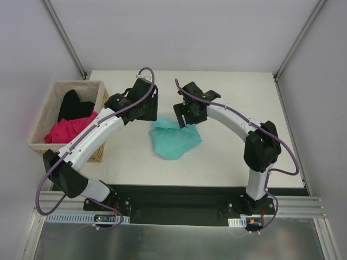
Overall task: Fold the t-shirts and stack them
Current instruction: Flatten out the tshirt
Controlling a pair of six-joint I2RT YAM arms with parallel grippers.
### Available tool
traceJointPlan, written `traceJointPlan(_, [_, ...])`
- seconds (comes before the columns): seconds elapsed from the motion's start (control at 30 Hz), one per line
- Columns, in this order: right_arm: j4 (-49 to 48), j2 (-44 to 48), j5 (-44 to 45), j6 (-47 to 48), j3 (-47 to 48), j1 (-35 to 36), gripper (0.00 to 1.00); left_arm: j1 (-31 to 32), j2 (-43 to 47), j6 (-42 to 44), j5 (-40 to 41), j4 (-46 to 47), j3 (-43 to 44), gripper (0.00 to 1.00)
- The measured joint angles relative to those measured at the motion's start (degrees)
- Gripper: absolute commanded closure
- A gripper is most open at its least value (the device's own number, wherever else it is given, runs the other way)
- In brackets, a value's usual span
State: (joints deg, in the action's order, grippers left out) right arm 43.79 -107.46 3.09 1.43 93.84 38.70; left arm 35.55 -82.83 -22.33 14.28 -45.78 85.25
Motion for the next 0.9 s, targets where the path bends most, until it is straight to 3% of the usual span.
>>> traceJointPlan(0.3, [-7.3,-0.2,-7.3,-0.6,-5.9,0.3,0.21,0.0,1.5,-1.0,0.4,-0.3,-1.4,0.50])
traceJointPlan(0.67, [-13.8,-3.3,-14.1,-3.7,-6.7,-1.7,0.24,-0.4,3.0,-1.3,2.4,-2.9,-1.5,0.49])
traceJointPlan(0.73, [-14.4,-4.0,-14.6,-4.0,-7.3,-2.4,0.28,-0.7,3.2,-1.3,2.8,-3.2,-1.5,0.49])
traceJointPlan(0.9, [-14.7,-4.6,-16.2,-4.4,-8.4,-3.8,0.53,-0.8,3.3,-1.7,2.9,-3.8,-1.5,0.48])
